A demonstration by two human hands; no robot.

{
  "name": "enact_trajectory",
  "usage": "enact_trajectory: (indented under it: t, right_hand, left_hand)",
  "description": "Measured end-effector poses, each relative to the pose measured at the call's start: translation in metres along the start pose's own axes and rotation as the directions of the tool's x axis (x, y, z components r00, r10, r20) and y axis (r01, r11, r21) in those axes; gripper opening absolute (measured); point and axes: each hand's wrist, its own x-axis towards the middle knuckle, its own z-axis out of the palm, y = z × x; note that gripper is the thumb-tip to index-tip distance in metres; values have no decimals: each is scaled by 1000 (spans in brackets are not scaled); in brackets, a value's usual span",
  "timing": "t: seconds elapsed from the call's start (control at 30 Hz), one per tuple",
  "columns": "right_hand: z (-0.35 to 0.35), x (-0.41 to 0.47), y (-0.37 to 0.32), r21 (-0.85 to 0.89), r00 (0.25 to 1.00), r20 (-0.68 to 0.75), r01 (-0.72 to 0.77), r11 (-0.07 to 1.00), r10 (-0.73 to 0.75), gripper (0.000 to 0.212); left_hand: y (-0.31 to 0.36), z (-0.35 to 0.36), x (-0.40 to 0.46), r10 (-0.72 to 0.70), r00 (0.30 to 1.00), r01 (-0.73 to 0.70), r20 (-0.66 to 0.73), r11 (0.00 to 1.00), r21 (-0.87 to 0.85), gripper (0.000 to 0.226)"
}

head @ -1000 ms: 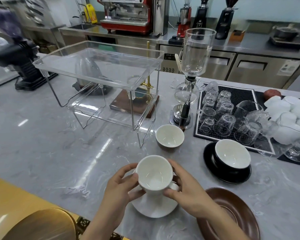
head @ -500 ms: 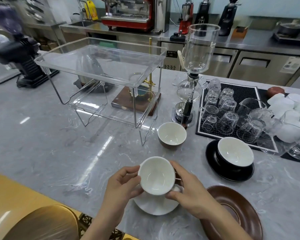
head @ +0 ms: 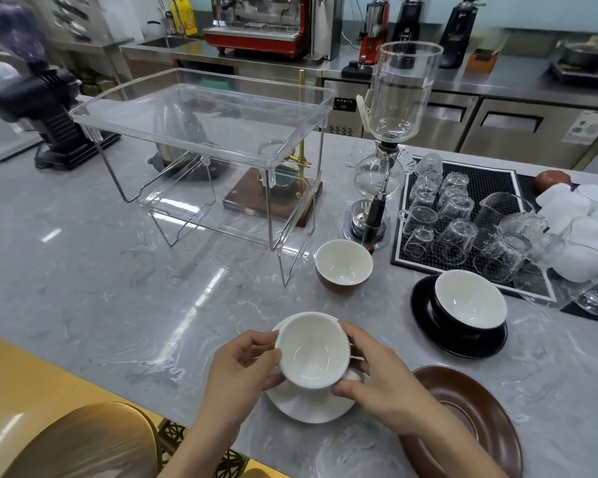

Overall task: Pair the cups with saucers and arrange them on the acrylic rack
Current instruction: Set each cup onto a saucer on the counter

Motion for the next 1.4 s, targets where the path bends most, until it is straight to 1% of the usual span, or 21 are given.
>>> enact_trajectory:
  t: [0.1,0.2,0.3,0.4,0.5,0.67,0.8,0.97,1.2,1.3,1.33,1.4]
  right_hand:
    - [0,1,1,-1,1000,5,10,1000,-10,83]
    - [0,0,1,8,1000,-2,24,1000,-24,85]
    - [-2,-3,1,9,999,-26,29,1000,-29,86]
    - [-7,-5,-3,32,998,-62,-24,999,25,88]
    - [-17,-4,-11,15,995,-97,-37,999,39,99]
    - [-34,4,-21,-161,981,-182,39,986,-69,93]
    - [-42,13,-17,-296,975,-189,54,954,-114,92]
    - [-55,28,-9,-337,971,-201,56,940,-130,91]
    - [-68,49,1,-331,967,-221,45,942,-123,87]
    - [-73,61,4,-312,959,-221,101,945,-175,79]
    - [-74,64,5,-310,955,-229,114,944,-190,79]
    - [-77,73,9,-275,954,-246,98,956,-168,82]
  left_hand:
    - [-1,0,1,26,1000,-25,-9,999,44,23]
    - [0,-1,1,68,998,-65,-19,989,131,25]
    - [3,1,0,178,982,-158,-60,956,248,30]
    - [11,6,0,261,963,-230,-64,924,305,26]
    - [20,12,4,318,948,-287,-17,876,388,33]
    - [33,25,14,429,896,-418,115,726,546,45]
    - [38,34,24,418,879,-461,227,632,622,64]
    - [45,50,43,407,856,-508,317,556,658,77]
    - [52,65,70,412,834,-547,368,525,652,78]
    - [54,71,83,405,822,-566,400,515,643,71]
    - [55,73,86,407,818,-573,406,513,639,68]
    - [58,79,94,395,824,-565,405,529,634,70]
